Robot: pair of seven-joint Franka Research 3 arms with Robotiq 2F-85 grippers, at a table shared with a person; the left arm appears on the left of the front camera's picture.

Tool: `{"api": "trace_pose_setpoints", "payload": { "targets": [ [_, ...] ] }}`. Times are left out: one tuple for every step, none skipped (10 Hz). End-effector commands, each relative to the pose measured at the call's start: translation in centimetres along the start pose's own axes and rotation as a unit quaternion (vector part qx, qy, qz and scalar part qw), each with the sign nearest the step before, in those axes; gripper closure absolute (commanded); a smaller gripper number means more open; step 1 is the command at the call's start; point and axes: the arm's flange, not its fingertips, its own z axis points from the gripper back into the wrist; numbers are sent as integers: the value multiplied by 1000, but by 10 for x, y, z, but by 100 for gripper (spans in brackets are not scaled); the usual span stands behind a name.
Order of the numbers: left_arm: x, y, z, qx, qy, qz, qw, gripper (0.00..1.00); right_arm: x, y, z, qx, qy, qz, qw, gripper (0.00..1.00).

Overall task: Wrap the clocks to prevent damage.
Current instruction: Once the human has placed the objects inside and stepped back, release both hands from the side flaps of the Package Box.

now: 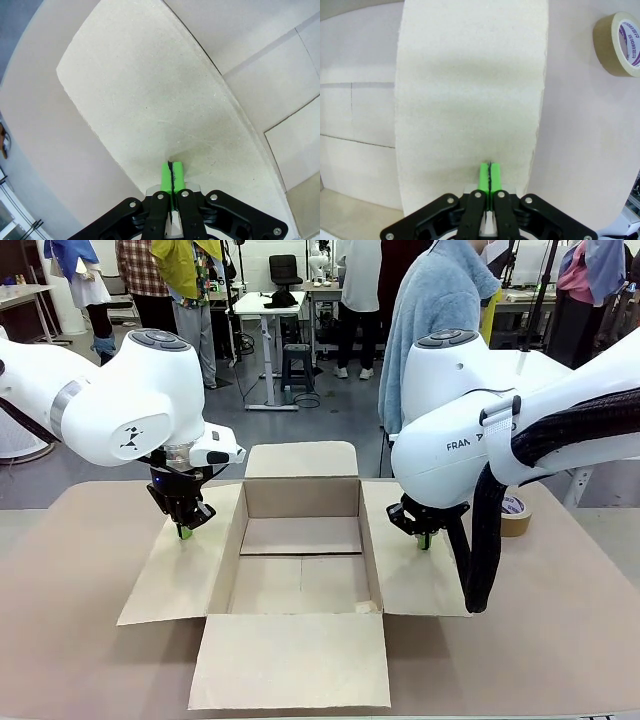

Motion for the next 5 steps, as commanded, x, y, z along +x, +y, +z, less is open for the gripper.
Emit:
{"api": "trace_pose_setpoints", "payload": {
  "targets": [
    [-1,0,0,1,2,-1,1000,100,-2,1,-3,-1,2,-1,1000,99],
    [-1,0,0,1,2,-1,1000,100,-2,1,-3,-1,2,-1,1000,99],
    [-1,0,0,1,2,-1,1000,100,-2,1,-3,-1,2,-1,1000,99],
    [-1,0,0,1,2,-1,1000,100,-2,1,-3,-1,2,-1,1000,99],
    [-1,0,0,1,2,-1,1000,100,-2,1,-3,-1,2,-1,1000,99]
  ]
}}
